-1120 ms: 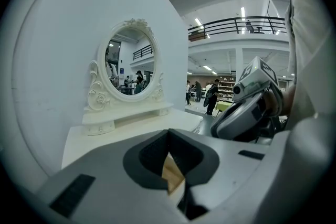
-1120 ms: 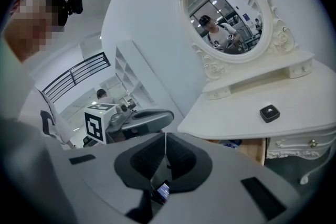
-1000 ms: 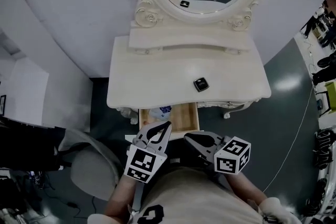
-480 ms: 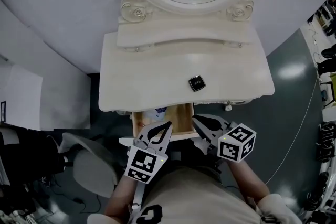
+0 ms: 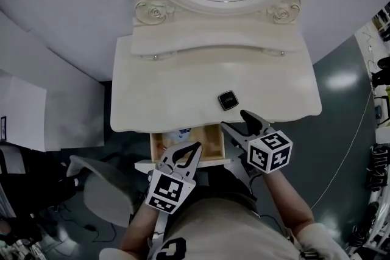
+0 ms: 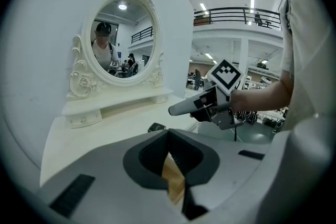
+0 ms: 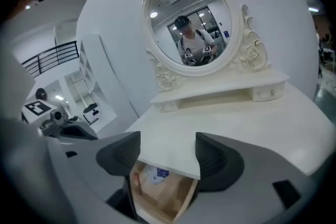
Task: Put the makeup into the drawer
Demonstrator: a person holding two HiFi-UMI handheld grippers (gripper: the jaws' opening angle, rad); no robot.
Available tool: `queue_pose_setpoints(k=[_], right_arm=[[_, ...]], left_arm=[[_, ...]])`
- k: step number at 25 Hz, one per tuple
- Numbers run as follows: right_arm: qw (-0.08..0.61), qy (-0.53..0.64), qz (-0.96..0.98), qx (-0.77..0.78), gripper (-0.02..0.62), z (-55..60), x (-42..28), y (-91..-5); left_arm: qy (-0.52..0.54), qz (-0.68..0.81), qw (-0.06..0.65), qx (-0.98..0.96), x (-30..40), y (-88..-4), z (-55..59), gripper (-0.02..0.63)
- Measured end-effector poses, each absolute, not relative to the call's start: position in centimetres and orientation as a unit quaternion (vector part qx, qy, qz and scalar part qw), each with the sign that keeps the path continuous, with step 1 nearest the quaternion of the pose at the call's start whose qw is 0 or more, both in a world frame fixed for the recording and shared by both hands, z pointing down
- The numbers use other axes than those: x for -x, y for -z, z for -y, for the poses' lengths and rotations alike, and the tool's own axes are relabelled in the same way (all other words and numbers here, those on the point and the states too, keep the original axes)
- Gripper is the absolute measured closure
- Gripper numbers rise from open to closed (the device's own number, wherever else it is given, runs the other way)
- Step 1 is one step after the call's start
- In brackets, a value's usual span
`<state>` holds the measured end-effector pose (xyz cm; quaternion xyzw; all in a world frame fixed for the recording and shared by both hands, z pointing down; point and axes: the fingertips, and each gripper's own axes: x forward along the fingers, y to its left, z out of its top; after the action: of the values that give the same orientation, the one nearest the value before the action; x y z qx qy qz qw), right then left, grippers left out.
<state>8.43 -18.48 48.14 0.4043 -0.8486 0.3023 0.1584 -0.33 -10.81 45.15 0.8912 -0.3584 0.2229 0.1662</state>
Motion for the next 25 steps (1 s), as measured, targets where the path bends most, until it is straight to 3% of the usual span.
queue_pose_setpoints(k=[6,18,25], right_arm=[[0.179,-0.307,0.828,-0.434,0.273,22.5,-10.4,-51.4],[0.312,-0.282,0.796,-0.436,0.265,26.3,-10.6,-60.1],[0.342,-0.289,0.78,-0.437,0.265,26.6,-10.6,-62.9]], left_arm=[[-0.238,0.362,0.174,-0.885,0.5,-45.9,11.3,0.551],[-0.254,0.357,0.182,-0.88,0.6,-46.8,12.1,0.551],[-0.257,0.364,0.183,-0.876,1.4,-46.8,11.9,0.551]])
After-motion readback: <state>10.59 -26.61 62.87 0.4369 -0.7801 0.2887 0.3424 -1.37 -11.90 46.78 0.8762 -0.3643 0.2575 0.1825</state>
